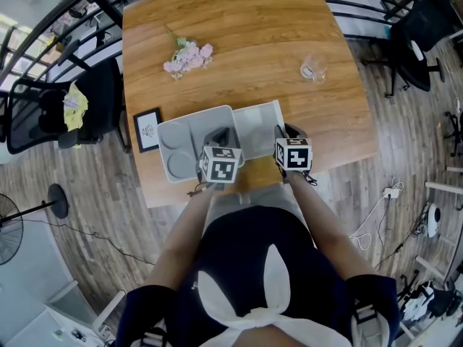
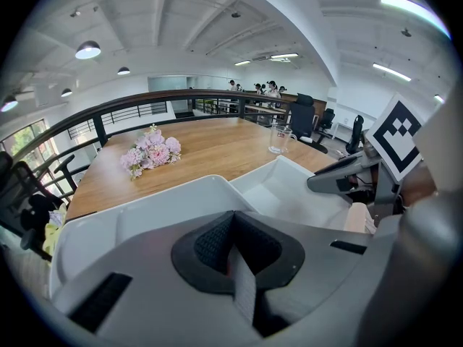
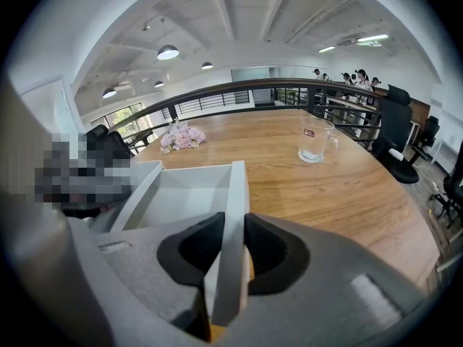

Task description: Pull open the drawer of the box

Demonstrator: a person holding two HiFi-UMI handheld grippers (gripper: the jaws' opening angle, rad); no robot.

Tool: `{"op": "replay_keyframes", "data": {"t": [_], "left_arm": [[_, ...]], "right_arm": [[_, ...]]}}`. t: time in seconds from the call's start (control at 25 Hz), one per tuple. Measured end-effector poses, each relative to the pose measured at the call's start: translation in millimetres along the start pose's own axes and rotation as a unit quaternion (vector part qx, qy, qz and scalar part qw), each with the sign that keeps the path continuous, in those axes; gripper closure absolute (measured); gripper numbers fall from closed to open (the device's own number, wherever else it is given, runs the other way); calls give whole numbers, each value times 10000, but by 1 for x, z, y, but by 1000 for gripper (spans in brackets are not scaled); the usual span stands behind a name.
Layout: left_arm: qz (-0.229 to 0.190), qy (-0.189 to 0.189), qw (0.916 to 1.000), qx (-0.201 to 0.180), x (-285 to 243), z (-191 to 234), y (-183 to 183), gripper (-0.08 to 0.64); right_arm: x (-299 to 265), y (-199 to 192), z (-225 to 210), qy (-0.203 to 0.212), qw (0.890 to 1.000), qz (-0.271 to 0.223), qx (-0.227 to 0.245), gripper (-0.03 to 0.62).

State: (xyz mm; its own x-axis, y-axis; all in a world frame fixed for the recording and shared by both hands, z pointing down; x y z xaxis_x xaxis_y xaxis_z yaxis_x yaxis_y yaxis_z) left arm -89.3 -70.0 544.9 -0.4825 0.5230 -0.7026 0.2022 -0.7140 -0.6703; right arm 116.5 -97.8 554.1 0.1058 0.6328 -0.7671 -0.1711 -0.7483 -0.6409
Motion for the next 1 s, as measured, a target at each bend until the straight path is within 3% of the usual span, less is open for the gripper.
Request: {"op": "replay_keyframes", "data": {"t": [1.0], "left_arm": [[-5,45,10000,1,0,-1,0,543]], "right_arm": [[-6,-4,-39,-194,9998,90,-42,508]]}}
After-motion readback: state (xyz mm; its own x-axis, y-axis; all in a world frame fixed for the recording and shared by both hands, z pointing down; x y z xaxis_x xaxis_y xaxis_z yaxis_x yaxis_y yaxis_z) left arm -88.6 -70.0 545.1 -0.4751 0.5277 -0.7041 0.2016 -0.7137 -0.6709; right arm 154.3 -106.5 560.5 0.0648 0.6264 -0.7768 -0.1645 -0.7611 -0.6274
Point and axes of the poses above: the fingertips, and each gripper's own axes: x backward along the fingers, z to its left, y out of its top, the point moved 8 cm from there along x, backward along the fingers, and after that the axes turned 11 degrees about -y, right-handed, at the moved point
